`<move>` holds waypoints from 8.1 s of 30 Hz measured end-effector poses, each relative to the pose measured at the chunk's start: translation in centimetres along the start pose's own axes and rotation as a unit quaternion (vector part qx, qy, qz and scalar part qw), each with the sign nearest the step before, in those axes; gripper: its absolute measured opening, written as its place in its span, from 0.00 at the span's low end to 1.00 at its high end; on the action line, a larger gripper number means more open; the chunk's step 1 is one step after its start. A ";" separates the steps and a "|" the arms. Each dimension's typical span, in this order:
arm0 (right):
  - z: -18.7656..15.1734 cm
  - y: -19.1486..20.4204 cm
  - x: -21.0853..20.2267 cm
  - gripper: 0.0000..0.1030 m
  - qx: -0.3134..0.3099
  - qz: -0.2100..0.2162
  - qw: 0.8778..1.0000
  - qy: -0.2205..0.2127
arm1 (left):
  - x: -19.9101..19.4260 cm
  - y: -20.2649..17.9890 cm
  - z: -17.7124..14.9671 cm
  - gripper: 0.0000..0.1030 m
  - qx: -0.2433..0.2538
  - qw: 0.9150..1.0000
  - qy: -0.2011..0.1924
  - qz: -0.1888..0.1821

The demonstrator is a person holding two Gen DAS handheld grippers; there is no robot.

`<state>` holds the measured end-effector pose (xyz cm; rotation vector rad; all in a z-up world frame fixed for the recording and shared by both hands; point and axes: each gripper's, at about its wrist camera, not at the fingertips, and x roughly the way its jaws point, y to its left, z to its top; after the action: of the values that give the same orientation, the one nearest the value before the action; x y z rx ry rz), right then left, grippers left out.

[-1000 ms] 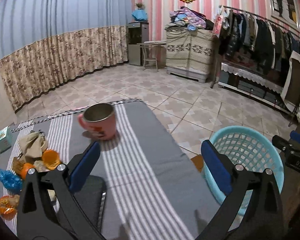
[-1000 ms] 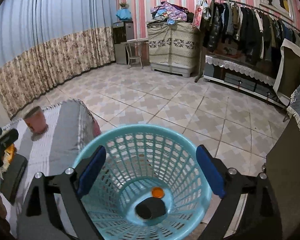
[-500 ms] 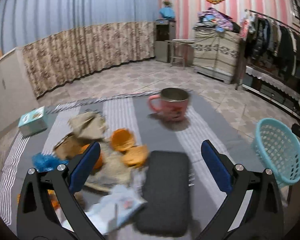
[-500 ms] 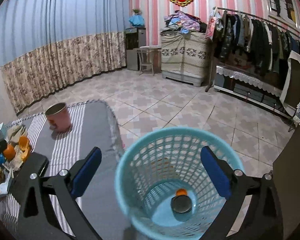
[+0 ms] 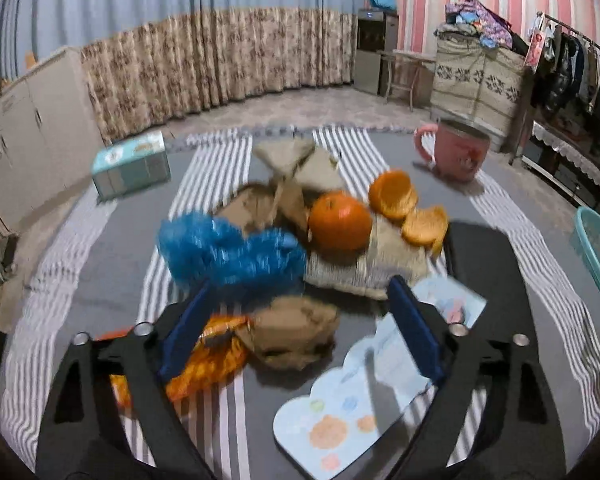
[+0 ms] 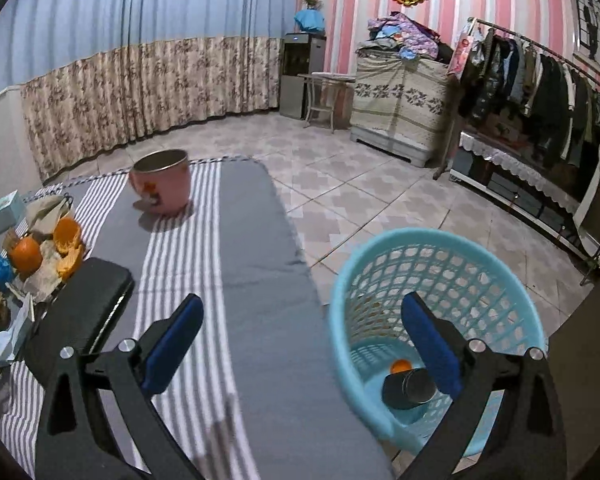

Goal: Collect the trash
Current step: 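Grasp the brown paper wad with the left gripper, then grasp the orange with the right gripper while the left gripper holds the paper wad, then carry the orange and paper wad over the blue basket with both grippers, then open both grippers to drop the orange and paper wad into the basket, then grasp the blue plastic bag with the left gripper, then grasp the brown paper scrap with the right gripper while the left gripper holds the blue bag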

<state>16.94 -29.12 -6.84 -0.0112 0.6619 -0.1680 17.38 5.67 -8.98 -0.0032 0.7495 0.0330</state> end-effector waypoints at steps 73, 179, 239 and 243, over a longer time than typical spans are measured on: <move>2.7 25.7 -0.8 0.34 -0.121 0.177 0.976 0.038 | 2.5 13.5 6.8 0.42 -0.025 0.997 -0.063 0.026; 0.3 -5.3 -0.3 0.95 0.056 -0.007 0.998 -0.030 | -3.9 -10.2 5.4 0.95 0.067 0.990 -0.117 -0.037; 2.0 30.9 -1.4 0.95 -0.129 0.125 0.984 0.012 | 4.5 18.7 7.9 0.26 -0.038 0.994 -0.084 0.060; 2.0 33.4 0.0 0.90 -0.144 0.113 0.983 0.024 | 4.8 18.6 7.6 0.26 -0.031 0.994 -0.086 0.056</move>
<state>23.23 3.75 -7.36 -0.2098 0.7269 0.1479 25.52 24.53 -6.53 -0.0183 0.5762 0.1616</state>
